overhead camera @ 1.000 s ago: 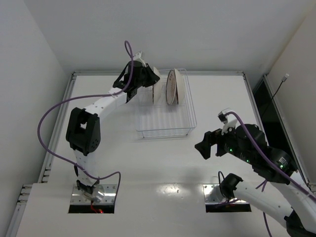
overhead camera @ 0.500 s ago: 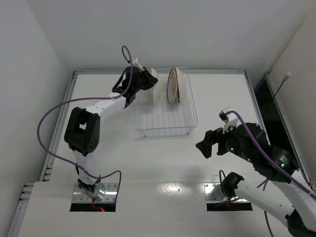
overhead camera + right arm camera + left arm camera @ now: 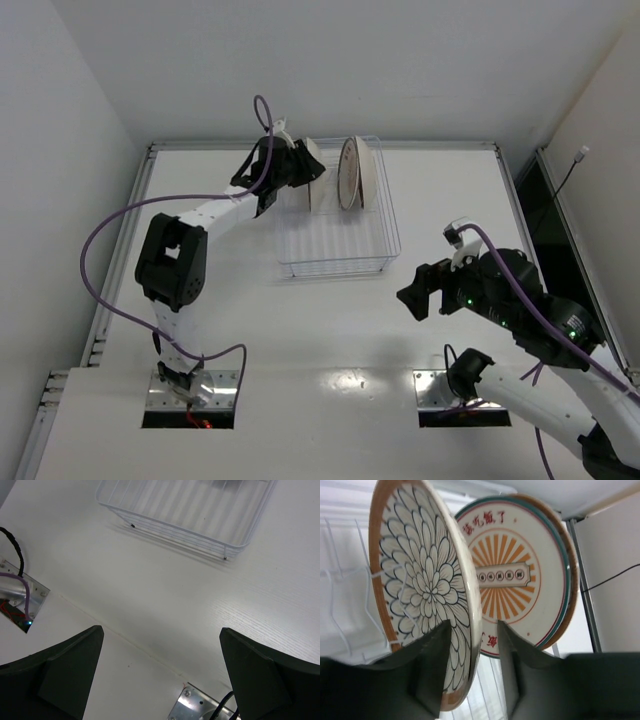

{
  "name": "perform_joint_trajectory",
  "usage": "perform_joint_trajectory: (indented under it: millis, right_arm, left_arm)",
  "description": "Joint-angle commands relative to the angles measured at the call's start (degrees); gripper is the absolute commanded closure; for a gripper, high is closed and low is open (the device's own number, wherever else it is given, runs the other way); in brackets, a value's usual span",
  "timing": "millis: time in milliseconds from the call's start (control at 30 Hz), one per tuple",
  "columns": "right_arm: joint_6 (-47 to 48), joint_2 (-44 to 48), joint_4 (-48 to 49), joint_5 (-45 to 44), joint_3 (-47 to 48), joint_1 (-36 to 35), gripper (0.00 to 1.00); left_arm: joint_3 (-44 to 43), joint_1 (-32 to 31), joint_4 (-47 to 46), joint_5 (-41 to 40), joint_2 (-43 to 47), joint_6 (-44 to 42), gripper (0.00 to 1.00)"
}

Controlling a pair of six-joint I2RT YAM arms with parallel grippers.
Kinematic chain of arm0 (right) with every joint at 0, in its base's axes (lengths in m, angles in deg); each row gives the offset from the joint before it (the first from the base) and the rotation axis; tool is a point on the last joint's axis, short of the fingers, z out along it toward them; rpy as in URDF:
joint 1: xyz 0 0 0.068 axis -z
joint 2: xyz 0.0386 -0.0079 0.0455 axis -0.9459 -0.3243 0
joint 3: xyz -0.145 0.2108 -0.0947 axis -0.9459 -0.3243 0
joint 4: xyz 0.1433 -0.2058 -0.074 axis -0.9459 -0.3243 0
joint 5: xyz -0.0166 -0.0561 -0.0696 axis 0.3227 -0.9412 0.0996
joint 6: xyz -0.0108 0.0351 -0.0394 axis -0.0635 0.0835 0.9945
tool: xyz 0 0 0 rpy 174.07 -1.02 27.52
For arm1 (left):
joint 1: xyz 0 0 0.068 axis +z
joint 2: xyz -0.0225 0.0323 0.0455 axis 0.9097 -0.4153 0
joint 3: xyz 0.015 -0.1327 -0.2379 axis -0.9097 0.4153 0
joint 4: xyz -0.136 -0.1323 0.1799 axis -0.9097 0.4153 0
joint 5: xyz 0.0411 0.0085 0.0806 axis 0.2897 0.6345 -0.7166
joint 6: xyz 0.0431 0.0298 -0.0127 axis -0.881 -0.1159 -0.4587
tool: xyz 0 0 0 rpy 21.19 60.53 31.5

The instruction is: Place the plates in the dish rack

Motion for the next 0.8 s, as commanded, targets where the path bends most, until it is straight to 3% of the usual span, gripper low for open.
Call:
perform_joint_trajectory:
  millis: [0, 33, 67, 133, 167, 200, 333, 600, 700, 767]
  right_arm:
    - [-0.85, 0.2, 0.45, 0.6, -0.16, -0.01, 0.0]
    - [-0.85, 0.2, 0.45, 0.6, -0.16, -0.01, 0.0]
    - [-0.85, 0.2, 0.45, 0.6, -0.16, -0.01, 0.0]
    - [-0.85, 0.2, 0.98, 0.6, 0.45, -0.01, 0.0]
    - [-0.85, 0.2, 0.98, 0.6, 0.45, -0.01, 0.0]
    - [-0.85, 0.2, 0.98, 0.6, 0.45, -0.01, 0.0]
    - [-1.38, -0.32, 1.5, 0.6, 0.98, -0.01, 0.0]
    - [-2.43, -0.94, 0.81, -3.43, 3.78, -0.01, 0.0]
    - [-5.32, -0.94, -1.39, -10.55, 4.85, -0.01, 0.0]
    - [-6.73, 0.11, -1.39, -13.1, 5.46, -0.01, 0.0]
  left_arm:
    - [-2.99, 0.0, 3.36, 3.23, -0.73, -1.86, 0.59]
    - [-3.52, 0.0, 3.37, 3.93, -0.72, -1.86, 0.51]
    - [-4.22, 0.0, 3.98, 3.93, -0.72, -1.86, 0.35]
    - [-5.98, 0.0, 3.98, 5.33, -0.11, -2.39, 0.24]
    - [-6.68, 0.0, 3.98, 6.56, 0.5, -2.39, 0.11]
    - [-8.08, 0.0, 3.98, 7.09, 0.51, -2.39, 0.08]
    - [-9.24, 0.0, 3.9, 9.46, 2.61, -2.39, 0.0]
    - [-5.91, 0.0, 3.37, 10.61, 14.2, -6.86, 0.0]
    - [1.46, -2.98, 4.5, 6.41, 24.12, -14.76, 0.0]
    - [6.29, -6.05, 8.18, -0.44, 31.66, -20.55, 0.0]
